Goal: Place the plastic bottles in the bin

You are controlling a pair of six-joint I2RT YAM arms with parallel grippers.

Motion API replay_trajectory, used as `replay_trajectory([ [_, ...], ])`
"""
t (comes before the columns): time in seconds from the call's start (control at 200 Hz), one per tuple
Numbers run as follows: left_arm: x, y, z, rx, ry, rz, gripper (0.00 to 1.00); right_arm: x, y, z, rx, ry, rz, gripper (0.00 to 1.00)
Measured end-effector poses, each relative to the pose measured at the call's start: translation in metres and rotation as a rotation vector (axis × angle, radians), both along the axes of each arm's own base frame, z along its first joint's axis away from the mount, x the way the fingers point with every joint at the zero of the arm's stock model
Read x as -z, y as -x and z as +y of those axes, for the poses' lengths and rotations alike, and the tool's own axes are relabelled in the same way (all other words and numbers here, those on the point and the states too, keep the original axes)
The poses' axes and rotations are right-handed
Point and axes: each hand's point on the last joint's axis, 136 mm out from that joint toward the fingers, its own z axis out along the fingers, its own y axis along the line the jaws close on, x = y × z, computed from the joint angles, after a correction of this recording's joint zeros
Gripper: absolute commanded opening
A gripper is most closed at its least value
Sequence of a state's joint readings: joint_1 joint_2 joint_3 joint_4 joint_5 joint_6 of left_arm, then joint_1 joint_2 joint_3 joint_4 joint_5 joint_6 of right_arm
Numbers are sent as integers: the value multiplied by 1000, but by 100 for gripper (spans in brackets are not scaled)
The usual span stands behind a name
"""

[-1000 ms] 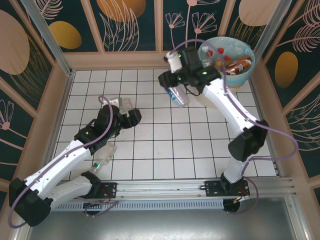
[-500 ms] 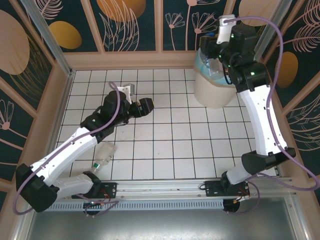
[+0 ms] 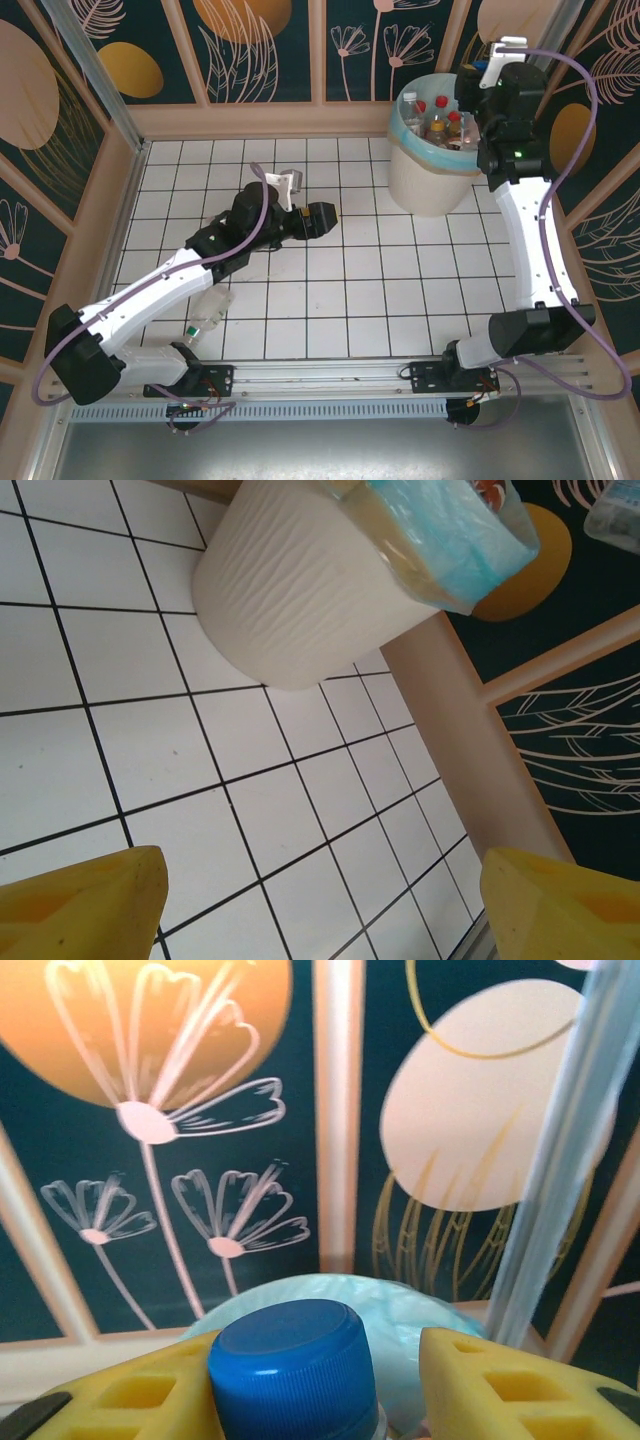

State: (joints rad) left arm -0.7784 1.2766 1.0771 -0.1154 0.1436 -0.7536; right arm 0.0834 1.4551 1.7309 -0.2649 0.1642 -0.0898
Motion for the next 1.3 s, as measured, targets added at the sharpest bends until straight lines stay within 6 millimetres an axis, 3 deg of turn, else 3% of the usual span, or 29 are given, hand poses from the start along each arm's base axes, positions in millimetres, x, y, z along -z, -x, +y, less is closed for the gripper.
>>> replay_trajectory([
  [0.175,1,0,-2,3,0,2,82,23,-10,-18,26,-24,18,24],
  [0.51,14,3,7,-25,-8,21,83,5,-24,0,-22,-52,-83,23],
  [0.656,12,4,11,-38,-9,13,84,9,-41,17,-36,-41,-93,23],
  [0.796,10,5,16,-51,-8,4,85,26,-67,24,-32,-24,-65,24],
  [0.926,12,5,17,-53,-12,6,86,56,-90,27,-16,3,-3,31],
  [1.041,16,6,18,-55,-20,13,86,79,-98,39,-24,27,54,39],
  [1.221,28,9,21,-56,-35,27,87,79,-97,51,-38,37,62,67],
  [1.301,33,11,23,-56,-44,35,88,75,-95,49,-25,36,60,72],
])
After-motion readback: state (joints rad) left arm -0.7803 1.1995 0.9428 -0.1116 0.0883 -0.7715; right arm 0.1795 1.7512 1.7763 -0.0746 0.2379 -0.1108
